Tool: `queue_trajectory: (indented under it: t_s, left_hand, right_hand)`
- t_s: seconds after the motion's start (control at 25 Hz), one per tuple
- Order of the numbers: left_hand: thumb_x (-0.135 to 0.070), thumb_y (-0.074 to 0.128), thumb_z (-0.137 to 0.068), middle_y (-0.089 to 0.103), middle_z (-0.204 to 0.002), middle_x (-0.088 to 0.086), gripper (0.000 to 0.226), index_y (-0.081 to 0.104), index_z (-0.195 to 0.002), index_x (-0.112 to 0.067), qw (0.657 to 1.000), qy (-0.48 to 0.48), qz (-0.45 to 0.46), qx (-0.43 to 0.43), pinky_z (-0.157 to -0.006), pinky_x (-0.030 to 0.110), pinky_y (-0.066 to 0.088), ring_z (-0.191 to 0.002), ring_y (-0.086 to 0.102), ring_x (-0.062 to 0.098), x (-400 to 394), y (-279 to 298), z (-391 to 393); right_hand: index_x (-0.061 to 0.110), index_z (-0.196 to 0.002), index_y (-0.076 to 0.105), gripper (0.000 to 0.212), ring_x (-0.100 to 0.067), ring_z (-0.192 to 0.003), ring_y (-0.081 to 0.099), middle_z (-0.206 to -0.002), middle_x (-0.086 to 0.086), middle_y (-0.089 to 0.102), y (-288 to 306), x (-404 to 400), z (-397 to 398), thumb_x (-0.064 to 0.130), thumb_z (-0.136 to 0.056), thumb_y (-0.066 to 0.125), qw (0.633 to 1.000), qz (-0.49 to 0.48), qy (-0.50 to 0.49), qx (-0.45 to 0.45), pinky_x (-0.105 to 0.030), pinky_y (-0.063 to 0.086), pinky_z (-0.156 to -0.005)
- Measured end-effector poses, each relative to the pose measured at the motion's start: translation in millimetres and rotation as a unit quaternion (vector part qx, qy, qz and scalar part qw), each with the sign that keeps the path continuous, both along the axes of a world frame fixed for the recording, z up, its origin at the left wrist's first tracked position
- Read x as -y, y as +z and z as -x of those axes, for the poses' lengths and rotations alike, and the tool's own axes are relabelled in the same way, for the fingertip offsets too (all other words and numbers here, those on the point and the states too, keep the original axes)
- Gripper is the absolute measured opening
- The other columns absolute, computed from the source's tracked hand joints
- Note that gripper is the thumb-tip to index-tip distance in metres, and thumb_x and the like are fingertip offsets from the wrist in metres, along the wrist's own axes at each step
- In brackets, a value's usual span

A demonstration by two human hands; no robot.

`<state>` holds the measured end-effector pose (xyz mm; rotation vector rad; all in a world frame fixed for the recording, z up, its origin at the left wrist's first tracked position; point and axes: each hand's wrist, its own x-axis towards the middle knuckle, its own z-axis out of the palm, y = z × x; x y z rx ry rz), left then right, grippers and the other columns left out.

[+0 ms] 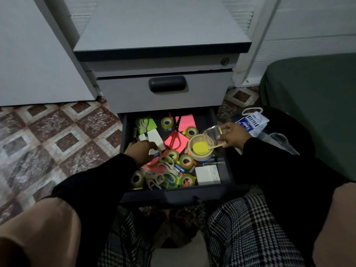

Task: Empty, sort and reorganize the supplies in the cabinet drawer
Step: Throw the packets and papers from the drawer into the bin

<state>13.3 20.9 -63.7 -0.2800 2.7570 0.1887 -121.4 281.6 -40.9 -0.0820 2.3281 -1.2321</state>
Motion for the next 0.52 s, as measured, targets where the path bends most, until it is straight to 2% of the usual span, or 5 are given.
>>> queue_trajectory:
  t_s: [0.08, 0.28, 0.4, 0.48, 0.52]
  left_hand:
    - [-0.027, 0.055, -0.091, 0.054, -0.132, 0.005, 0.038, 0.052, -0.129, -0.026, 0.999, -0.011, -0.034, -0.007, -0.097, 0.037, 0.044, -0.116, 0.055, 0.026, -18.1, -3.3, 10.3]
    - [-0.022, 0.055, -0.091, 0.054, -0.134, 0.006, 0.039, 0.052, -0.130, -0.019, 0.993, -0.059, -0.096, -0.025, -0.097, 0.035, 0.043, -0.119, 0.053, 0.025, -79.4, -5.7, 45.3]
    - [-0.021, 0.054, -0.092, 0.054, -0.134, 0.007, 0.040, 0.050, -0.131, -0.018, 0.987, -0.085, -0.128, -0.037, -0.095, 0.034, 0.044, -0.116, 0.054, 0.026, -113.3, -2.1, 65.0]
    - [-0.022, 0.052, -0.093, 0.052, -0.134, 0.009, 0.040, 0.048, -0.132, -0.015, 0.984, -0.113, -0.128, -0.050, -0.094, 0.034, 0.044, -0.118, 0.053, 0.028, -133.2, 0.6, 75.2]
    - [-0.025, 0.051, -0.093, 0.050, -0.134, 0.010, 0.040, 0.048, -0.131, -0.015, 0.983, -0.128, -0.118, -0.067, -0.094, 0.034, 0.043, -0.119, 0.051, 0.028, -142.6, 1.8, 79.7]
  right_hand:
    - [0.019, -0.073, 0.047, 0.031, -0.022, -0.065, 0.056, -0.075, -0.009, 0.056, 1.8, -20.2, 6.5, -0.007, -0.082, 0.063, 1.000, -0.001, -0.014, -0.015, -0.033, 0.052, -0.055]
    - [0.011, -0.094, 0.050, 0.022, -0.019, -0.054, 0.058, -0.078, -0.014, 0.055, 9.2, -73.1, 26.2, -0.008, -0.084, 0.059, 0.997, 0.002, -0.081, 0.009, -0.029, 0.051, -0.050]
    - [0.014, -0.079, 0.048, 0.025, -0.018, -0.054, 0.056, -0.071, -0.007, 0.050, 15.1, -100.5, 36.4, -0.009, -0.087, 0.054, 0.994, -0.005, -0.110, -0.001, -0.022, 0.049, -0.039]
    - [0.009, -0.087, 0.053, 0.015, -0.026, -0.068, 0.058, -0.075, -0.007, 0.051, 15.0, -115.7, 40.0, -0.006, -0.087, 0.055, 0.991, -0.008, -0.134, -0.020, -0.026, 0.053, -0.050]
    - [0.004, -0.101, 0.056, 0.016, -0.028, -0.081, 0.059, -0.082, -0.007, 0.054, 12.7, -125.1, 42.0, -0.003, -0.087, 0.057, 0.990, -0.039, -0.129, -0.041, -0.032, 0.055, -0.065]
